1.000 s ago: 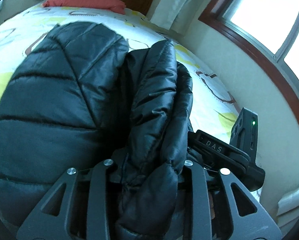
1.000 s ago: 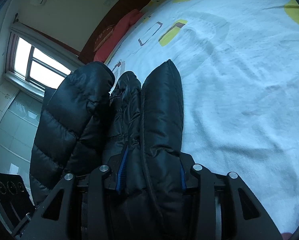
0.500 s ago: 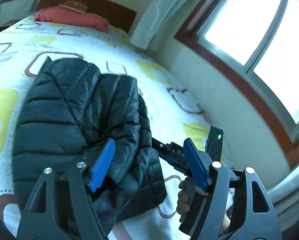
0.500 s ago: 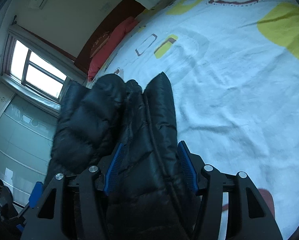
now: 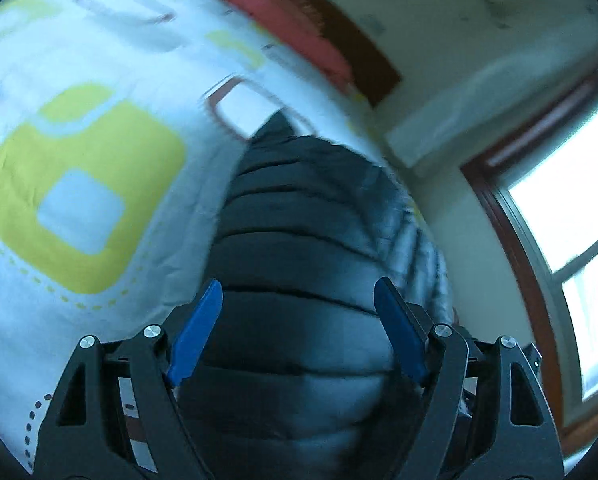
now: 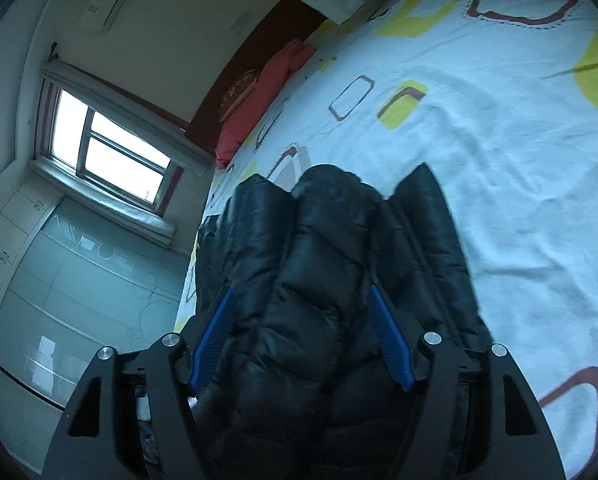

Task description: Fold large clothes

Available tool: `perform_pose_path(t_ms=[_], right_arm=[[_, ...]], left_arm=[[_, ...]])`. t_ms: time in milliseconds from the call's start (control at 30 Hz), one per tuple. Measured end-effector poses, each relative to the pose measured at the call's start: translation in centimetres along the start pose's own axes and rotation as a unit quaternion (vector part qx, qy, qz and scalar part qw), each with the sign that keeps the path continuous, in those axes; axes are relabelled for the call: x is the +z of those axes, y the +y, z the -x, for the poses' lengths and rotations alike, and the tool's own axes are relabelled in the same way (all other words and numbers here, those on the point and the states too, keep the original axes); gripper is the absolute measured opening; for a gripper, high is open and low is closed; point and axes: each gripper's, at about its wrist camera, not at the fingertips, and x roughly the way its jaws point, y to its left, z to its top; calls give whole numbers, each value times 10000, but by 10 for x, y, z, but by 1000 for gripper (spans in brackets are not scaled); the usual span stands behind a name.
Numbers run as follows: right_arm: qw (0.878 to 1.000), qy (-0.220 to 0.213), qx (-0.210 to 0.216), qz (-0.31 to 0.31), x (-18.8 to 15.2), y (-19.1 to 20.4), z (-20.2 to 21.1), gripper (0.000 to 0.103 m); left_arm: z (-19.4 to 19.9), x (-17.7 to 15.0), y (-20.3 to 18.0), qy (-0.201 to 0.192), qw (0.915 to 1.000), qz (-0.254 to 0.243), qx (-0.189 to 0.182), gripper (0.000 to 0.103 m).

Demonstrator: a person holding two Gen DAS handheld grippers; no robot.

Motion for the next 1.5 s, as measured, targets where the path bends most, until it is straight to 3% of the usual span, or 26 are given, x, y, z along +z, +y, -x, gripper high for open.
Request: perform_pose_path(t_ms=[200,333,400,500,700,867,933,1033,1067,1133,1200,1233,1500], right_arm=[[9997,162,-133,134,10,15,-24,72],[9976,387,-432,373,14,15,-41,71],[9967,504,-522,372,17,9,-44,37],[9976,368,-559,174,19,-9,-36,23],[9979,308,-537,-164,14,-57,-32,20],[9985,345,-341,-236,11,-78,-38,18],[9983,411,-250,-317,11,-81,-39,17],[9980,487,-157,-371,16,-79,-35,21],[9980,487,-151,-385,16,-76,-29,26],[9982,443,-252,-330,12,-66,-13,38],[9985,366,-290,-290,7,-59,7,65],[9985,297,-355,-277,2,-52,18,71],[9988,445,-194,-110,-49,-9,55,79]], left_arm=[[-24,5,24,261,9971,668,-264,78],[-34,5,26,321,9966,702,-280,81],[-33,5,23,321,9966,696,-313,81],[-30,4,18,253,9959,767,-416,81],[-57,-18,9,625,9951,760,-11,82],[-78,-25,4,635,9964,433,345,82],[-83,-24,9,698,9961,470,278,82],[-79,-21,14,749,9958,530,58,81],[-75,-19,19,770,9949,645,-118,81],[-68,-20,27,782,9927,879,-278,81],[-56,-21,34,717,9919,990,-356,81],[-50,-21,35,685,9922,972,-385,81],[-4,-43,38,441,9956,652,-509,89]])
